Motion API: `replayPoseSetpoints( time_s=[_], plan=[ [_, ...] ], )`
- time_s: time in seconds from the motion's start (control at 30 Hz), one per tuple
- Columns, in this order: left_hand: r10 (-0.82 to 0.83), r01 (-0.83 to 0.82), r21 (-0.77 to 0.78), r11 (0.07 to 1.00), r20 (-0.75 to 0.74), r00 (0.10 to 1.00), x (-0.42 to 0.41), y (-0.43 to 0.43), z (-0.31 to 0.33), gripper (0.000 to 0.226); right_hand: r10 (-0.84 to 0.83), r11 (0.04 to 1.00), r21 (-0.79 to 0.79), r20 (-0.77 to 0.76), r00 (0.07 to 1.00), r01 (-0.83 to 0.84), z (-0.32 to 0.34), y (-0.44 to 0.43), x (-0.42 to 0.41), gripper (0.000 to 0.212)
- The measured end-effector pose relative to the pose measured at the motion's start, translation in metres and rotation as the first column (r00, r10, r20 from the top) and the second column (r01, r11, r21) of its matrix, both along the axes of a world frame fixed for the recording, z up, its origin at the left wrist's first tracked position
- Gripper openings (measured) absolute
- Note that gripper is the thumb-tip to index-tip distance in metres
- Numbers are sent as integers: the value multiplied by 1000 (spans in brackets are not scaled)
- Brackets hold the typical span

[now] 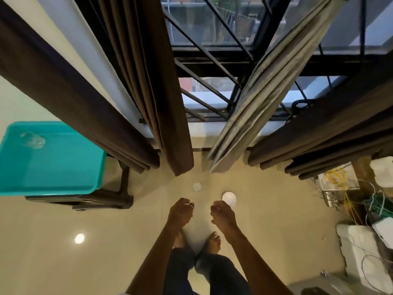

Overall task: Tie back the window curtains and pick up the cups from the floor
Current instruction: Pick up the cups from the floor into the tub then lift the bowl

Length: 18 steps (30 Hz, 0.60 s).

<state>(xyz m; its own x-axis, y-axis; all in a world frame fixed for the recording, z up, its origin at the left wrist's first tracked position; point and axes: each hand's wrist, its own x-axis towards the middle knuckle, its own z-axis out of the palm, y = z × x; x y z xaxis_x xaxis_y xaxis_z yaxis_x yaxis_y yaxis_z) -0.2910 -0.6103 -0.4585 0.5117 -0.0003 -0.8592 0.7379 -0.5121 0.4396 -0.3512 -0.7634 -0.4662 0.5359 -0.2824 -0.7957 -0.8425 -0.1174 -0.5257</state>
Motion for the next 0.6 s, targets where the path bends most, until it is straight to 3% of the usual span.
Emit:
replayPoseSetpoints(
  time_s=[0.27, 0.6],
  plan=[
    [-125, 124, 61, 990, 10, 992, 31, 0, -123, 41, 94, 994, -45, -35, 995, -95, -135, -5, 36, 31],
    [-348, 329, 158, 931, 115, 930, 74, -21, -349, 37, 191, 972, -130, -42, 981, -195, -350, -13, 79, 35]
  ],
)
